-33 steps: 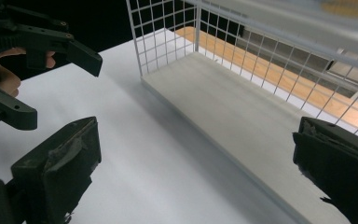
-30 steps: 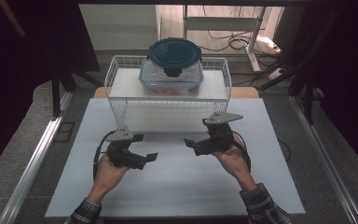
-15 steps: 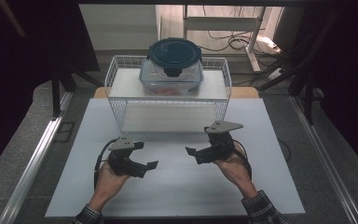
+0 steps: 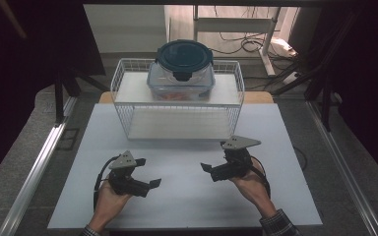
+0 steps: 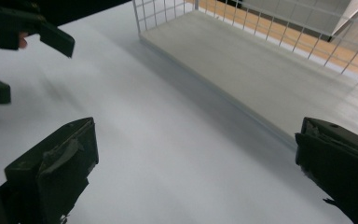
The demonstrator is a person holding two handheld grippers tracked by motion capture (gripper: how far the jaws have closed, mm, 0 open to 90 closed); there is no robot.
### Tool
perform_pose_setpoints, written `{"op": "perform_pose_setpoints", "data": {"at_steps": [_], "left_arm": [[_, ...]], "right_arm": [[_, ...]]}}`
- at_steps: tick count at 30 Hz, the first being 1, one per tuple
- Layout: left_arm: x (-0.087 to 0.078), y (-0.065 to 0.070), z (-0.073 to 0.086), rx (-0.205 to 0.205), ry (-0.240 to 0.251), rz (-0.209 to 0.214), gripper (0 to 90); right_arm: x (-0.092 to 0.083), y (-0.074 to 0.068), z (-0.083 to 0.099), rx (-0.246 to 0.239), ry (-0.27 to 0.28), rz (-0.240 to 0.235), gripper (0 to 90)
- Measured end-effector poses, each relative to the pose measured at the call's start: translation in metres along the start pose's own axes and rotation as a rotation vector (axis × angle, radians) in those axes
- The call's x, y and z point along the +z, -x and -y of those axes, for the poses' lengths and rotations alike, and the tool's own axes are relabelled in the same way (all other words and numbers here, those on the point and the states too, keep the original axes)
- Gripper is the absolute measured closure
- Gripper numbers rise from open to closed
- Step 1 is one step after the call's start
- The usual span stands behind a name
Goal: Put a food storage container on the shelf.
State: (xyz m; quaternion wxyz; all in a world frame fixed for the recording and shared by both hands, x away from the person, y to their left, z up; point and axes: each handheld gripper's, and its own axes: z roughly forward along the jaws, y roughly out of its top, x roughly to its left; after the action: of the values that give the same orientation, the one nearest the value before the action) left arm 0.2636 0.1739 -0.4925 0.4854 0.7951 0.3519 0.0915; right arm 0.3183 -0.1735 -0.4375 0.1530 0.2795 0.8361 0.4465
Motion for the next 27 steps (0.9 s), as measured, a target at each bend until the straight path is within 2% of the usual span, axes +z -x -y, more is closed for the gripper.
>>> {"op": "perform_pose_setpoints", "data": {"at_steps": [8, 14, 27], "left_arm": [[-0.012, -0.001, 0.011, -0.021, 0.014, -0.027, 2.8], [-0.016, -0.001, 0.020, -0.012, -0.015, -0.048, 2.5], [-0.027, -0.002, 0.039, -0.040, -0.030, -0.080, 1.9]], "right_arm": [[-0.011, -0.001, 0.016, 0.008, -0.011, 0.007, 0.0], [-0.019, 0.001, 0.030, 0.019, -0.016, 0.026, 0.0], [-0.032, 0.002, 0.052, 0.027, -0.026, 0.067, 0.0]]}}
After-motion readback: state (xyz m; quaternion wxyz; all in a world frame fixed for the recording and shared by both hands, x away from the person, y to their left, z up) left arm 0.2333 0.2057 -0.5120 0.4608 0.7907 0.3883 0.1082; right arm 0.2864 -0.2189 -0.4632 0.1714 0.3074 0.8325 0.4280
